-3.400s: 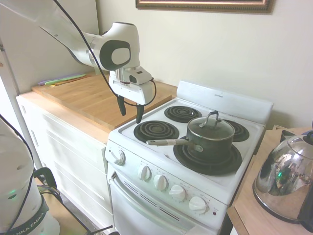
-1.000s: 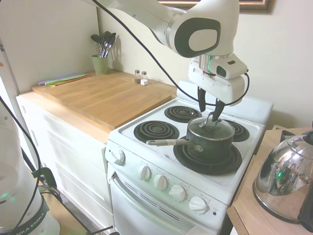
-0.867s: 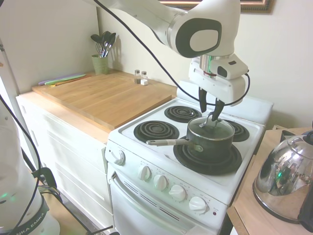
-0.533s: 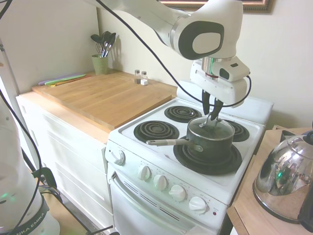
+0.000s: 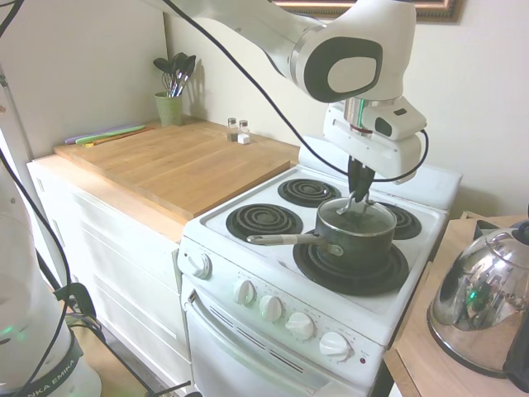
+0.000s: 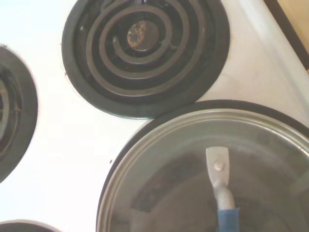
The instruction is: Uncover the lid of the pot
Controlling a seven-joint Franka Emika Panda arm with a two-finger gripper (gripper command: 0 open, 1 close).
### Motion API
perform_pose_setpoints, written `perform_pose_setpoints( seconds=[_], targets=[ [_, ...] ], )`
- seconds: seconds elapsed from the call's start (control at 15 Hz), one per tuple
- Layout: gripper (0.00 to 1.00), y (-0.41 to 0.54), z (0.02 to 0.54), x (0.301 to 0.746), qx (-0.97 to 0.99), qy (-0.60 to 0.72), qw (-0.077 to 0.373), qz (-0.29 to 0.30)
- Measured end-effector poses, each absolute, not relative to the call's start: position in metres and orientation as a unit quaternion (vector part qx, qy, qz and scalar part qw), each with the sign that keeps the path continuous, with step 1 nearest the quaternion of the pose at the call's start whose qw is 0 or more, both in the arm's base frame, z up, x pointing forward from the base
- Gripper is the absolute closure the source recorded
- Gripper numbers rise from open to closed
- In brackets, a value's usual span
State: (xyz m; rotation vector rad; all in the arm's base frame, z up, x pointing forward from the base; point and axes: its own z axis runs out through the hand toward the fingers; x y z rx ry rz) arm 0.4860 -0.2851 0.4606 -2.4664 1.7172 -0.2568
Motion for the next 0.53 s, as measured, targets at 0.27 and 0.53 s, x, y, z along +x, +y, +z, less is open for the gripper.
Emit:
perform_pose_setpoints(
  seconds=[0.27, 0.53],
  targets=[
    [1.0, -0.28, 0.472, 0.488, -0.82, 0.561, 0.051, -0.103],
    [1.0, -0.237, 0.521, 0.483, -0.821, 0.553, 0.023, -0.141]
  ],
)
